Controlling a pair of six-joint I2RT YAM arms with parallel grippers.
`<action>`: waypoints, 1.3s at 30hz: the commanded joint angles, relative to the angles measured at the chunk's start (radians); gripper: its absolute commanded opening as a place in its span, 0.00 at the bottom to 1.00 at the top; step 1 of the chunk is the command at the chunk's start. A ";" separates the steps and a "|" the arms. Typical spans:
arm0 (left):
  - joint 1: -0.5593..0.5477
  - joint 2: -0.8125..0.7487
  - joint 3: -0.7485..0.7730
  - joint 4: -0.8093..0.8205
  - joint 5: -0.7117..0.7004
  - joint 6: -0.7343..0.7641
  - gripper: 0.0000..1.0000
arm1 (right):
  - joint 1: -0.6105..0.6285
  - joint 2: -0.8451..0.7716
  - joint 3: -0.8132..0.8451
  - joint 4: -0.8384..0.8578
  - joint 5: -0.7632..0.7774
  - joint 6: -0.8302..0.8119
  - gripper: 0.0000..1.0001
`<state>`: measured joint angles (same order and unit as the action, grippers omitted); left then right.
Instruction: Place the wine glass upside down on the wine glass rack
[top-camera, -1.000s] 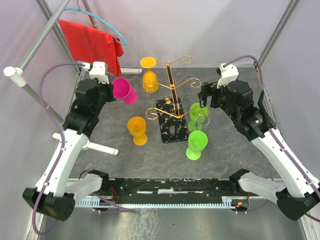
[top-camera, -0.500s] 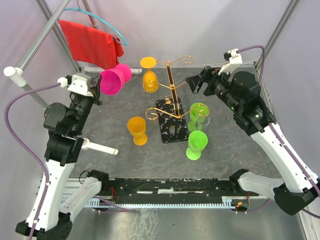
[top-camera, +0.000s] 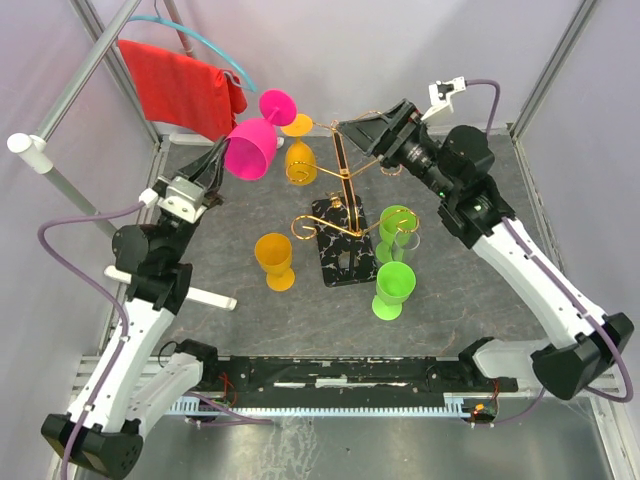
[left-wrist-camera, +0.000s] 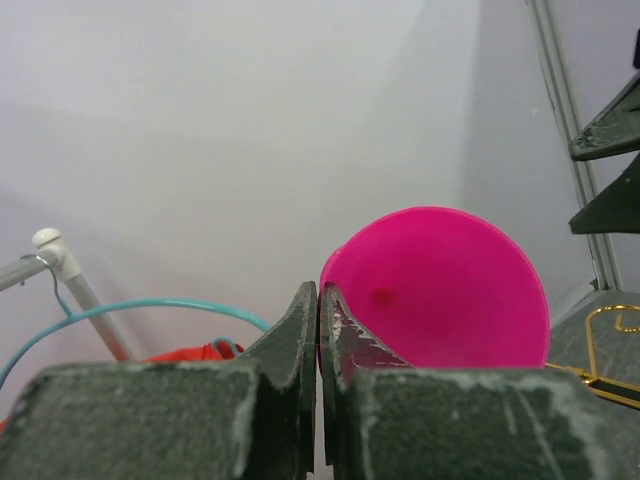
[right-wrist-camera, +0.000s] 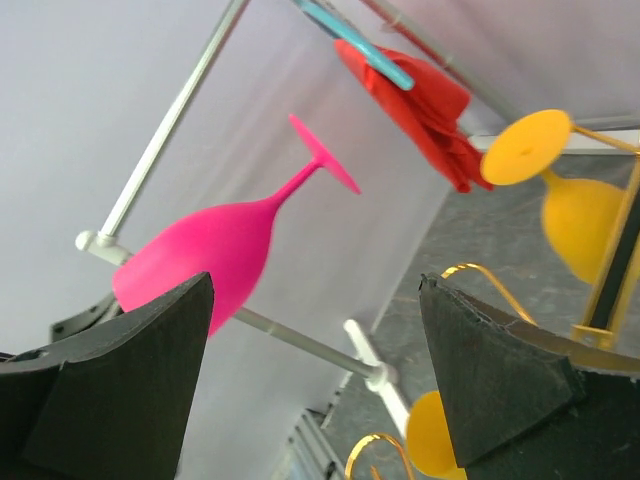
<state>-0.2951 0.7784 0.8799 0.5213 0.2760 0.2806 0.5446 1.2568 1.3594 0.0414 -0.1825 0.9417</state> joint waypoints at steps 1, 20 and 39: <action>-0.044 0.038 -0.029 0.264 0.028 0.073 0.03 | 0.015 0.068 0.078 0.164 -0.087 0.153 0.91; -0.306 0.182 -0.228 0.718 -0.173 0.409 0.03 | 0.019 0.157 0.045 0.346 -0.104 0.304 0.90; -0.433 0.252 -0.239 0.784 -0.213 0.489 0.03 | 0.027 0.251 0.058 0.461 -0.169 0.397 0.84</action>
<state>-0.6979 1.0294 0.6464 1.2087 0.1001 0.6998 0.5648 1.5055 1.3914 0.4061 -0.3244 1.3102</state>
